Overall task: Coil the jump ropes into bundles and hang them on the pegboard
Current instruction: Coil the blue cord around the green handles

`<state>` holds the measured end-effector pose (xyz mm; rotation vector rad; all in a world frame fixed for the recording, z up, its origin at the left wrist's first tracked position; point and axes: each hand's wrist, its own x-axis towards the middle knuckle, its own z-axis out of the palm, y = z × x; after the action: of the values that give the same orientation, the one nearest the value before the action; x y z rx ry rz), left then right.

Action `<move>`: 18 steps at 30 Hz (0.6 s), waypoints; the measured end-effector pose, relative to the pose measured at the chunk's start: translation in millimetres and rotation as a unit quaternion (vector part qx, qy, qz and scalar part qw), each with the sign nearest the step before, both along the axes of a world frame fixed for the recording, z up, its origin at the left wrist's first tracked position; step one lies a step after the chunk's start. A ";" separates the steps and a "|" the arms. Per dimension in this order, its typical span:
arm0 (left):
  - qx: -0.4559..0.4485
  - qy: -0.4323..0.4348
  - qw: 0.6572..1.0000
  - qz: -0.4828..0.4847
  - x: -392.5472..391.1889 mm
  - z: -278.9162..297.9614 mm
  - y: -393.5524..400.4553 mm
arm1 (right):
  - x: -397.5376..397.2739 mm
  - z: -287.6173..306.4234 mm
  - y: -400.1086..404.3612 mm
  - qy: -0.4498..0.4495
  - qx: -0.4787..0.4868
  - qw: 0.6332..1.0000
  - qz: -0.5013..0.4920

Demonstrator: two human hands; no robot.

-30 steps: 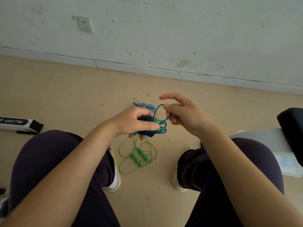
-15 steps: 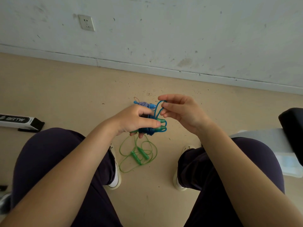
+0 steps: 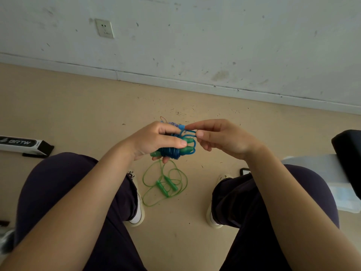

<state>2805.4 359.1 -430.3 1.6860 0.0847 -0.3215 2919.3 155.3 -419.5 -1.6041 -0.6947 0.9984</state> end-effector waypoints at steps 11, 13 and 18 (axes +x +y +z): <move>-0.008 -0.006 0.997 0.075 4.6 -2.6 3.6 | -2.2 3.7 1.1 -0.017 -0.004 1.000 -0.026; 0.007 -0.003 0.996 0.087 5.1 -4.5 4.2 | -2.3 4.3 0.5 -0.020 -0.015 0.999 -0.023; 0.051 0.002 0.993 0.109 5.9 -8.4 3.7 | -4.6 4.1 1.9 -0.049 -0.040 0.998 -0.027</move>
<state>2811.3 362.8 -438.7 1.7593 0.2900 -0.1575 2914.7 157.2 -415.4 -1.7434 -0.6823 0.9235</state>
